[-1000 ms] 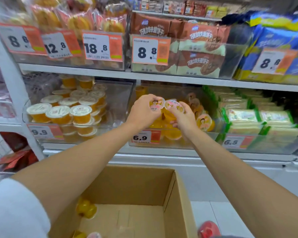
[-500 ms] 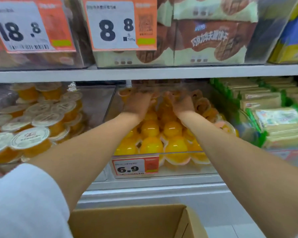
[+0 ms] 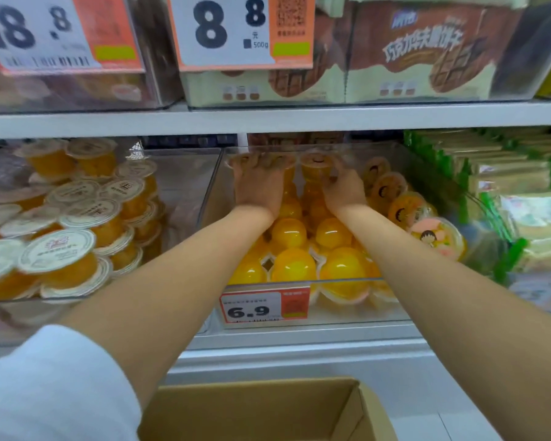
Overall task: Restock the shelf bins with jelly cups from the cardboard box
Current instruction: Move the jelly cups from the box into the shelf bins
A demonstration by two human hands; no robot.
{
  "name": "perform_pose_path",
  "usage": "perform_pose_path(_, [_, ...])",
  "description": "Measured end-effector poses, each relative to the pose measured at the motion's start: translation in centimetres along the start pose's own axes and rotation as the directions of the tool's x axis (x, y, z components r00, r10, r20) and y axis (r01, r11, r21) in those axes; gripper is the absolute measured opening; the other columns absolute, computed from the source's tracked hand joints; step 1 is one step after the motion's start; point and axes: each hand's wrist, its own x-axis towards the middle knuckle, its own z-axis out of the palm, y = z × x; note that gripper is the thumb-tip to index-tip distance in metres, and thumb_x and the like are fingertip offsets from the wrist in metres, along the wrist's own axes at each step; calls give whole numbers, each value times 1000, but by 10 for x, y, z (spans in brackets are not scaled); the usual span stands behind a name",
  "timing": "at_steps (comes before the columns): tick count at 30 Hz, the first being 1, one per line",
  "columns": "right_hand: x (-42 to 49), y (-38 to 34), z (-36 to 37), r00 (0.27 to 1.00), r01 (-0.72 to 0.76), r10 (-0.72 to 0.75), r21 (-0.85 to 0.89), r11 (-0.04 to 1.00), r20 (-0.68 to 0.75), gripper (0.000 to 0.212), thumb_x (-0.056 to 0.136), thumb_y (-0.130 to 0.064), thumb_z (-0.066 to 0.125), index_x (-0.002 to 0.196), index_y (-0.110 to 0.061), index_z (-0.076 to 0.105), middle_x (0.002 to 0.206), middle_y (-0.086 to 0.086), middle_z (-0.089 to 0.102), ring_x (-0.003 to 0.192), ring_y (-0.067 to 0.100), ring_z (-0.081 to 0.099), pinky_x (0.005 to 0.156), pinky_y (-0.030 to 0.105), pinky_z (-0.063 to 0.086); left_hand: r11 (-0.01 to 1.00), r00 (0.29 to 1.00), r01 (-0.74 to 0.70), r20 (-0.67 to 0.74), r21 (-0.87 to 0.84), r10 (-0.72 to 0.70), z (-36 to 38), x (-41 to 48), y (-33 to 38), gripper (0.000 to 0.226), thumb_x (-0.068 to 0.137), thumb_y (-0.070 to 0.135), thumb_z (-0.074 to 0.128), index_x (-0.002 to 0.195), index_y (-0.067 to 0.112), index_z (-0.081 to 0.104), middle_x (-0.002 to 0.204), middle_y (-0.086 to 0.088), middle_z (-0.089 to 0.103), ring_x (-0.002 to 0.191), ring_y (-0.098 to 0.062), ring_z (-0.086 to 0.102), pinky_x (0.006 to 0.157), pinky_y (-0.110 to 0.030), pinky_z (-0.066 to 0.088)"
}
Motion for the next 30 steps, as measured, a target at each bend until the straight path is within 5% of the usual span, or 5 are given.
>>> perform_pose_path(9, [1, 3, 2, 998, -65, 63, -156, 986, -17, 64, 90, -4, 50, 149, -17, 30, 150, 14, 37, 135, 32, 38, 107, 39, 40, 998, 997, 12, 79, -59, -7, -12, -6, 2, 58, 98, 18, 43, 151, 27, 22, 162, -11, 6, 149, -30, 3, 119, -48, 5])
perform_pose_path(16, [-94, -38, -37, 974, 184, -203, -175, 967, -99, 30, 85, -13, 57, 115, -11, 61, 105, 9, 63, 97, 26, 59, 85, 40, 52, 940, 996, 50, 88, -338, -22, -72, -90, 21, 20, 91, 18, 53, 112, 16, 52, 104, -8, 62, 93, -30, 62, 72, -37, 49])
perform_pose_path(21, [-184, -55, -41, 969, 247, -247, -114, 962, 6, 5, 83, -13, 59, 86, -15, 60, 67, 0, 57, 67, 19, 54, 56, 30, 37, 884, 983, 164, 149, -439, -108, -116, -173, 18, 3, 91, 21, 50, 90, 20, 47, 85, -3, 63, 79, -30, 58, 66, -39, 49])
perform_pose_path(25, [-256, -39, -8, 969, 134, -113, -83, 987, 220, 7, 80, -13, 59, 83, -19, 56, 68, -4, 56, 70, 23, 56, 63, 35, 44, 877, 955, 251, 251, -410, -156, -116, -245, -3, 2, 90, 20, 50, 90, 20, 48, 80, -1, 60, 74, -26, 53, 63, -34, 40])
perform_pose_path(30, [-345, 4, 44, 824, -61, 116, -116, 991, 555, 13, 84, -11, 56, 89, -20, 64, 83, -1, 66, 80, 18, 61, 75, 29, 48, 850, 737, 471, 635, -235, -233, -72, -346, -56, 3, 86, 24, 55, 88, 23, 53, 93, 1, 63, 89, -24, 60, 76, -32, 48])
